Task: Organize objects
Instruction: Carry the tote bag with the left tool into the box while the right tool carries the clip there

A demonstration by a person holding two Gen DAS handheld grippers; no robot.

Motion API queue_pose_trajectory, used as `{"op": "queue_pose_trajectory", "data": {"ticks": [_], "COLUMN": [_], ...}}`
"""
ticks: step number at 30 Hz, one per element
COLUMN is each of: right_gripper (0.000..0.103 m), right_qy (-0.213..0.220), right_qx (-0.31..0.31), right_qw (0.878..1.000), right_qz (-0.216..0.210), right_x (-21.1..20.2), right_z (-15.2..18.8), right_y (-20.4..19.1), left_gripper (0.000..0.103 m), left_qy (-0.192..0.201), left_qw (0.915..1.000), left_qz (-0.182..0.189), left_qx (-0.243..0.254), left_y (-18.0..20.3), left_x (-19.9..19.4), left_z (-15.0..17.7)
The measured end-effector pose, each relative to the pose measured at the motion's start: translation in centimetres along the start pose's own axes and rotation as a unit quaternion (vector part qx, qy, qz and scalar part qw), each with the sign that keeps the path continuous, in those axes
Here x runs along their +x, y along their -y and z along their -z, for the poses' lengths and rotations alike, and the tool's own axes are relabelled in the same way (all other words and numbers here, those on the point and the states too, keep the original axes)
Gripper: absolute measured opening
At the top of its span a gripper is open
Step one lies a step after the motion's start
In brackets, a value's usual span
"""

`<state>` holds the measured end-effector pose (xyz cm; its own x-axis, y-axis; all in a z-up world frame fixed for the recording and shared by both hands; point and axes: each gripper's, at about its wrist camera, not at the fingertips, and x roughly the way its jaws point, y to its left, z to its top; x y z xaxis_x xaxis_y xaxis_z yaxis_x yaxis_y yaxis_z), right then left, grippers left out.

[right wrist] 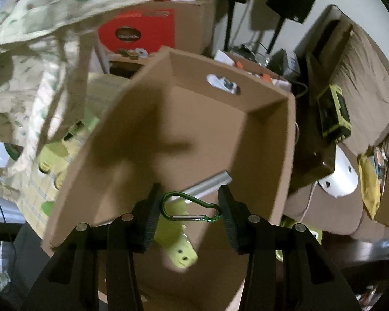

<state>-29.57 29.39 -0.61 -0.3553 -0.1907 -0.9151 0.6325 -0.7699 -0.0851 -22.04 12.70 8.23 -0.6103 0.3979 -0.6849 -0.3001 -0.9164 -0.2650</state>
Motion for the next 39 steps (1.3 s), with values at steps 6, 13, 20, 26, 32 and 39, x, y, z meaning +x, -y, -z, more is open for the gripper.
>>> {"op": "queue_pose_trajectory", "data": {"ticks": [6, 13, 20, 26, 32, 39], "right_gripper": [0.045, 0.045, 0.045, 0.045, 0.045, 0.045], "right_qy": [-0.007, -0.014, -0.020, -0.020, -0.022, -0.025], "right_qx": [0.013, 0.029, 0.027, 0.031, 0.029, 0.027], "right_qw": [1.000, 0.999, 0.999, 0.999, 0.999, 0.999], "right_qz": [0.005, 0.000, 0.001, 0.000, 0.003, 0.009], "right_x": [0.7, 1.9, 2.6, 3.0, 3.5, 4.1], "right_z": [1.9, 3.4, 4.1, 4.4, 4.4, 4.3], "right_y": [1.3, 2.3, 2.0, 1.9, 1.8, 1.6], "left_gripper": [0.014, 0.014, 0.014, 0.015, 0.019, 0.059], "left_qy": [-0.014, -0.028, -0.039, -0.041, -0.081, -0.082], "left_qw": [0.9999, 0.9988, 0.9961, 0.9963, 0.9949, 0.9933], "left_qz": [0.010, 0.025, 0.056, 0.044, 0.005, 0.003], "left_qx": [-0.002, -0.031, -0.057, -0.061, -0.061, -0.081], "left_y": [1.7, 1.6, 2.2, 1.9, -0.1, -0.8], "left_x": [4.0, 8.0, 10.9, 11.7, 14.3, 14.0], "left_z": [0.6, 1.1, 0.0, -0.6, 0.9, 2.1]}}
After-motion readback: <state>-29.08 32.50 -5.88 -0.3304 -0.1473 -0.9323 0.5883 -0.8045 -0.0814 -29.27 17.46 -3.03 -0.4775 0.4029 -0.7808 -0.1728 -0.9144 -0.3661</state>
